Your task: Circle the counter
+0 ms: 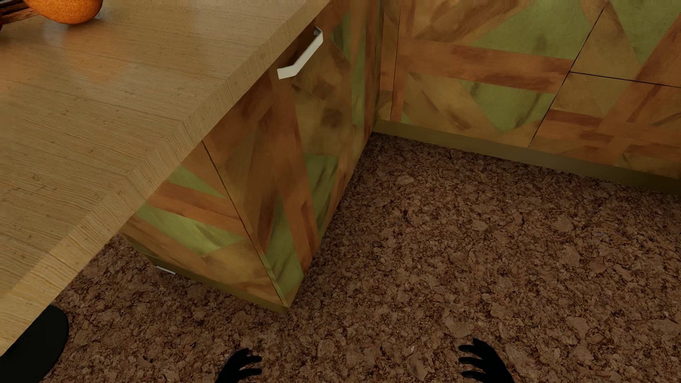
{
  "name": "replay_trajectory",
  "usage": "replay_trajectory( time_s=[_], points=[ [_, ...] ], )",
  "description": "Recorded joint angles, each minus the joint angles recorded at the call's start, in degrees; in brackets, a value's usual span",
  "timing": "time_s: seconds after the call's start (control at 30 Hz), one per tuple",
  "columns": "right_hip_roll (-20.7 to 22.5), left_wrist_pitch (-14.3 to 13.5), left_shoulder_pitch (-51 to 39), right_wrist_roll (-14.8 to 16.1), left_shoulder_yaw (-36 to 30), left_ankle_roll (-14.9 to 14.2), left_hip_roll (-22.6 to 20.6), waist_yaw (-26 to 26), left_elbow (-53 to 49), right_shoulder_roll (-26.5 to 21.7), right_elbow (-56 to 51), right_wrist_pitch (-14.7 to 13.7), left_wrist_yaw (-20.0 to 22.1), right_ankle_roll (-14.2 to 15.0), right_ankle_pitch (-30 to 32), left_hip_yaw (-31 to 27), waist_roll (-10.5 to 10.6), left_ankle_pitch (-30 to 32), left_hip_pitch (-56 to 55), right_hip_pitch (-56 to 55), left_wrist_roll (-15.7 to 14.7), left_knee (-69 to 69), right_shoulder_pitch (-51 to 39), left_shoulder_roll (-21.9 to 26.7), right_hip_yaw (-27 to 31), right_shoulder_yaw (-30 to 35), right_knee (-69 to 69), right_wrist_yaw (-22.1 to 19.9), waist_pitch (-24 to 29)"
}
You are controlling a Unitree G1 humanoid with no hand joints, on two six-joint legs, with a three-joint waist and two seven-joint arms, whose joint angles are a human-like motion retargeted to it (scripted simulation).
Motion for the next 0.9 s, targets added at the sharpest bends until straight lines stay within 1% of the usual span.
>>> replay_trajectory(
  time_s=[0.03, 0.07, 0.1, 0.13, 0.17, 0.2, 0.23, 0.27, 0.3, 0.33, 0.37, 0.4, 0.47, 0.5, 0.53, 0.57, 0.6, 0.63, 0.7, 0.73, 0.77, 0.8, 0.83, 0.9],
  points=[
    [0.06, -0.19, 0.58, -1.08, -0.31, -0.16, 0.04, 0.01, -0.07, 0.64, -1.28, 0.14, -0.62, -0.15, -0.15, -0.15, -0.23, -0.01, 0.15, 0.1, 0.02, 0.08, -0.46, 0.69, -0.14, 0.11, 0.28, 0.93, -0.2],
    [0.17, -0.03, 1.65, -2.19, 0.98, -0.3, 0.14, 0.02, -0.52, 0.38, -2.01, -0.22, -1.23, -0.31, -0.25, -0.31, -0.4, -0.06, -0.12, -0.14, 0.24, 0.3, -1.47, 0.4, -0.28, 0.96, 0.53, 1.86, -0.73],
    [0.17, 0.44, 2.44, -3.07, 0.11, -0.27, 0.23, 0.42, -0.28, -0.47, -1.17, -1.66, -1.55, -0.28, -0.26, -0.42, -0.16, -0.17, -0.25, -0.03, 0.5, 0.51, -1.96, 0.05, -0.51, -0.03, 0.42, 2.84, -1.34],
    [0.1, 1.44, 2.06, -3.47, -0.52, -0.3, 0.17, 0.62, 0.39, -0.24, -1.62, -2.27, -2.07, -0.28, -0.5, -0.56, -0.22, -0.35, -0.02, 0.3, 0.62, 0.86, -2.17, 0.2, -0.67, 0.14, 0.72, 3.27, -1.24],
    [0.03, 2.71, 2.16, -3.58, -0.33, -0.3, 0.1, 1.16, -0.79, 0.24, -2.3, -2.59, -2.52, -0.29, -0.61, -0.68, -0.46, -0.39, -0.17, 0.21, 0.67, 1.05, -1.51, -0.26, -0.79, 1.04, 0.94, 3.38, -1.41],
    [0.06, 3.4, 3.22, -3.2, -0.47, -0.22, 0.24, 1.18, -1.48, 0.54, -2.5, -2.21, -2.97, -0.19, -0.34, -0.41, -0.53, -0.25, -0.32, 0.08, 0.5, 0.8, -0.84, 0.07, -0.68, 1.45, 0.53, 3.47, -1.87],
    [0.18, 3.68, 2.38, -2.43, -0.05, -0.21, 0.35, 0.67, 0.46, 1.43, -1.91, -1.27, -3.19, -0.17, 0.03, -0.14, -0.77, 0.04, -0.06, 0.18, 0.22, 0.41, -1.64, 1.32, -0.38, 1.27, 0.2, 3.33, -1.43],
    [0.37, 3.93, 1.53, -1.66, -0.21, -0.24, 0.53, 0.32, 0.78, 2.08, -2.15, -0.43, -2.71, -0.19, 0.29, -0.14, -0.89, 0.13, 0.19, 0.51, 0.16, 0.51, -2.02, 1.5, -0.36, 1.56, 0.05, 3.03, -0.54],
    [0.53, 3.83, 1.32, -1.04, -0.07, -0.28, 0.69, 0.1, -0.24, 1.94, -1.85, -0.19, -2.07, -0.23, 0.56, -0.21, -1.16, 0.28, -0.22, 0.2, 0.25, 0.63, -1.89, 1.11, -0.42, 2.0, -0.04, 2.91, -0.34],
    [0.44, 3.07, 0.91, -1.05, -0.44, -0.31, 0.59, -0.05, -0.06, 0.7, -1.86, -0.22, -1.56, -0.26, 0.61, -0.3, -1.61, 0.5, -0.34, 0.03, 0.02, 0.53, -1.14, 1.55, -0.5, 1.59, 0.07, 3.18, -0.1],
    [0.4, 2.2, 1.37, -1.23, -0.07, -0.26, 0.56, -0.17, -0.42, -0.21, -1.43, -0.22, -0.92, -0.22, 0.78, -0.02, -2.0, 0.72, -0.39, -0.23, -0.22, 0.18, -0.35, 1.0, -0.25, 0.64, -0.02, 3.41, -0.26],
    [0.45, 1.55, 0.3, -1.59, 0.23, -0.3, 0.62, -0.38, 0.98, 0.05, -0.32, 0.16, -0.7, -0.24, 1.01, 0.1, -2.37, 0.99, -0.05, -0.04, 0.0, -0.27, -0.6, 1.18, -0.13, 0.21, -0.29, 3.36, -0.1],
    [0.61, 1.54, 0.69, -2.33, -1.18, -0.27, 0.82, -1.48, -0.67, 0.25, -2.34, 0.67, -0.91, -0.18, 1.03, 0.1, -2.19, 0.75, -0.54, -0.3, 0.7, 0.32, -0.66, 1.26, -0.17, 0.03, -0.2, 2.84, -0.44],
    [0.73, 1.74, 0.77, -2.22, -0.35, -0.2, 0.94, -0.83, -0.18, 0.54, -2.31, -0.07, -1.43, -0.13, 1.17, 0.01, -1.85, 0.61, -0.69, -0.19, 0.37, 0.44, 0.04, 0.49, -0.26, 0.08, -0.62, 2.56, -0.96],
    [0.29, 2.35, 1.04, -2.07, -0.42, -0.09, 0.49, -0.29, -0.72, 1.59, -2.26, -0.46, -2.08, -0.01, 0.92, -0.29, -1.92, 0.67, -0.62, -0.03, 0.15, 0.4, 0.28, 0.84, -0.57, 0.68, -0.41, 2.24, -0.97],
    [0.15, 2.66, 1.48, -1.96, 0.79, 0.01, 0.33, -0.11, -0.33, 2.31, -2.12, -0.16, -2.71, 0.08, 0.94, -0.53, -1.68, 0.68, -0.7, 0.13, 0.09, 0.5, -0.65, 0.89, -0.81, 1.15, -0.54, 2.17, -0.96],
    [0.02, 2.75, 2.01, -1.9, 0.37, 0.12, 0.27, -0.21, 0.35, 2.37, -1.92, 0.13, -3.06, 0.19, 1.12, -0.28, -1.62, 0.89, -0.69, 0.03, 0.27, 0.12, -1.98, 1.71, -0.64, 1.58, -0.8, 2.41, -1.07],
    [-0.01, 2.66, 2.46, -1.91, 0.44, 0.17, 0.24, -0.5, 0.32, 1.98, -2.11, -0.43, -2.84, 0.23, 1.24, -0.08, -1.64, 1.01, -0.33, 0.26, 0.65, -0.24, -2.25, 2.36, -0.45, 1.62, -1.05, 2.7, -0.86],
    [-0.21, 1.68, 2.3, -2.23, 1.36, 0.21, 0.08, -0.09, -0.65, 0.58, -3.28, -1.48, -1.14, 0.28, 1.13, 0.26, -1.87, 1.15, 0.34, 0.58, 1.65, -0.71, -0.97, 2.18, -0.15, 1.02, -0.93, 2.74, -0.22],
    [-0.21, 0.93, 2.23, -2.38, 0.86, 0.34, 0.08, -0.21, -0.81, 0.11, -1.5, -1.67, -0.02, 0.41, 1.2, 0.42, -1.58, 1.07, 0.11, 0.37, 2.1, -0.59, -1.17, 0.93, 0.02, 0.78, -1.0, 2.35, -0.48],
    [-0.09, 0.28, 1.57, -2.47, -0.73, 0.43, 0.2, -0.41, -0.07, 0.27, -1.55, -0.9, 0.73, 0.51, 1.19, 0.6, -1.16, 0.8, 0.14, 0.48, 2.26, -0.15, -1.32, 0.38, 0.2, 0.53, -0.92, 1.77, -0.24],
    [0.27, -0.22, 1.71, -2.43, -0.31, 0.36, 0.56, -0.48, -0.27, 1.63, -2.63, 0.05, 0.77, 0.45, 1.14, 0.94, -1.2, 0.49, -0.18, 0.02, 1.94, 0.36, -1.58, 0.61, 0.57, 0.96, -0.56, 1.06, -0.29],
    [0.45, -0.54, 2.03, -2.24, 0.55, 0.32, 0.75, -0.65, -0.22, 1.93, -2.49, 0.15, 0.68, 0.41, 1.04, 1.04, -1.2, 0.25, 0.06, 0.24, 1.39, 0.64, -2.02, 0.64, 0.68, 1.45, -0.42, 0.64, -0.08],
    [0.62, -0.36, 2.43, -2.06, -0.13, 0.39, 0.94, -0.95, -0.04, 2.19, -1.67, -0.81, 0.52, 0.48, 1.19, 0.88, -0.86, 0.0, -0.25, 0.35, 0.42, 0.81, -1.46, 0.02, 0.49, 1.8, -1.03, 0.35, -0.94]
  ],
)
